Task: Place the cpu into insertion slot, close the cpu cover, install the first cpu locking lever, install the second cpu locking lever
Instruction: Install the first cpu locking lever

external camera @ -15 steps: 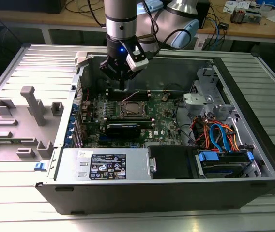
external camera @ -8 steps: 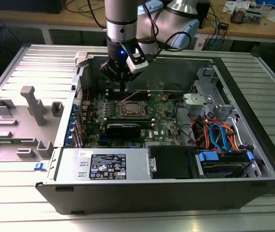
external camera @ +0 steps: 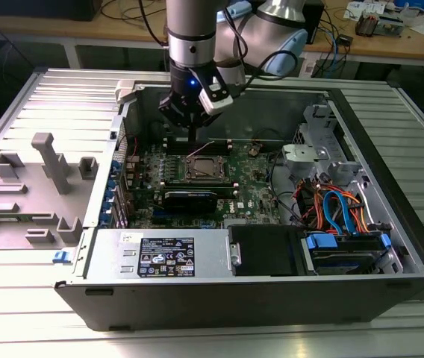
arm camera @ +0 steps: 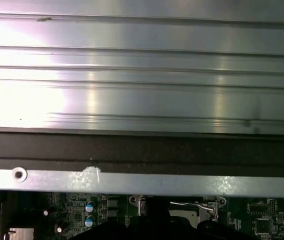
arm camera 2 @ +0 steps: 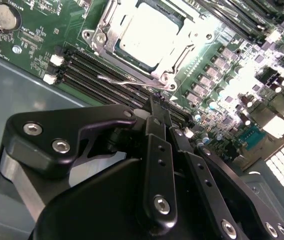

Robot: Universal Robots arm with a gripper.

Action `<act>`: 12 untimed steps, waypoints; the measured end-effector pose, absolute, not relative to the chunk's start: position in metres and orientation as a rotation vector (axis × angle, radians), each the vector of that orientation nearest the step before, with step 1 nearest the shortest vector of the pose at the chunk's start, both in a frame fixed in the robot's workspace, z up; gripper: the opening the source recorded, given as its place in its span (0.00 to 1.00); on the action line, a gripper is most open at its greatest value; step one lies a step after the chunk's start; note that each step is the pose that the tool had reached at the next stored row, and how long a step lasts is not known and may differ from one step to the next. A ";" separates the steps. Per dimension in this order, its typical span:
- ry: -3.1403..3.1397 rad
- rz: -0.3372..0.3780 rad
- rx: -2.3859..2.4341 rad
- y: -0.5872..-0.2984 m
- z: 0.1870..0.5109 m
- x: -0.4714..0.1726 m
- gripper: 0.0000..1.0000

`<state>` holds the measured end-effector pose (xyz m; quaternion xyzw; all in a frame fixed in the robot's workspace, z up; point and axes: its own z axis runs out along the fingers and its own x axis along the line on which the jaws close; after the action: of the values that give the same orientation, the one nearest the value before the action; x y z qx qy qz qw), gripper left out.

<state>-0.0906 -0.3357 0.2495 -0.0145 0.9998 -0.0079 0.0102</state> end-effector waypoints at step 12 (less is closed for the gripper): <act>3.121 -0.023 -0.045 -0.334 0.239 -0.079 0.11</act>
<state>-0.0792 -0.3344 0.2387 -0.0145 0.9998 -0.0073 0.0100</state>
